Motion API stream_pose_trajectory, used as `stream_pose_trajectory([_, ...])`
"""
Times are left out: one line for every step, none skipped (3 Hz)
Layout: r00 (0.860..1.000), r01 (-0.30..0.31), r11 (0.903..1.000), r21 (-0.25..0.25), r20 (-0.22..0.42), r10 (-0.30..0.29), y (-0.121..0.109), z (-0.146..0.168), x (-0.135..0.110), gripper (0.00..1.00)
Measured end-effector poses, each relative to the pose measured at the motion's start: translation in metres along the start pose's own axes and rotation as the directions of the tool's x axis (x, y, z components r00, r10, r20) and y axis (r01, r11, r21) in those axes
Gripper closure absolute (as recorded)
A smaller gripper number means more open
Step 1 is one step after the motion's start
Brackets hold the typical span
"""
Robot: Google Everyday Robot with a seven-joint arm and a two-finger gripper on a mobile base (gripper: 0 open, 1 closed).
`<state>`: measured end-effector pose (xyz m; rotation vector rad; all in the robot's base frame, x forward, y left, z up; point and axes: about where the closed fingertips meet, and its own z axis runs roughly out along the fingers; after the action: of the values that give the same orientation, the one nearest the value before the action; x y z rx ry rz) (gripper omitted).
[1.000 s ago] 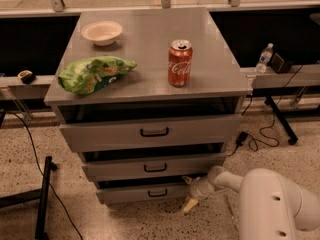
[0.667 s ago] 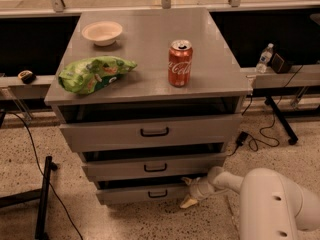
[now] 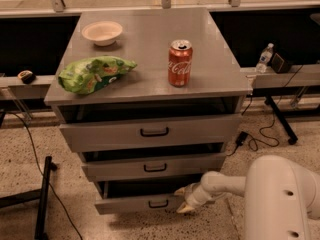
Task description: Open bottom drawer
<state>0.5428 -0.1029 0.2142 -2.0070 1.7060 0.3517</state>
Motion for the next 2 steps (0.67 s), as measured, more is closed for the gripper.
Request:
stream_pose_trajectory([0.998,0.064,0.9946,-0.081,0.000,-0.064,0.030,0.000,-0.019,0.45])
stream_pose_trajectory([0.996,0.084,0.9886,-0.125,0.001,-0.084,0.051,-0.007,-0.028,0.47])
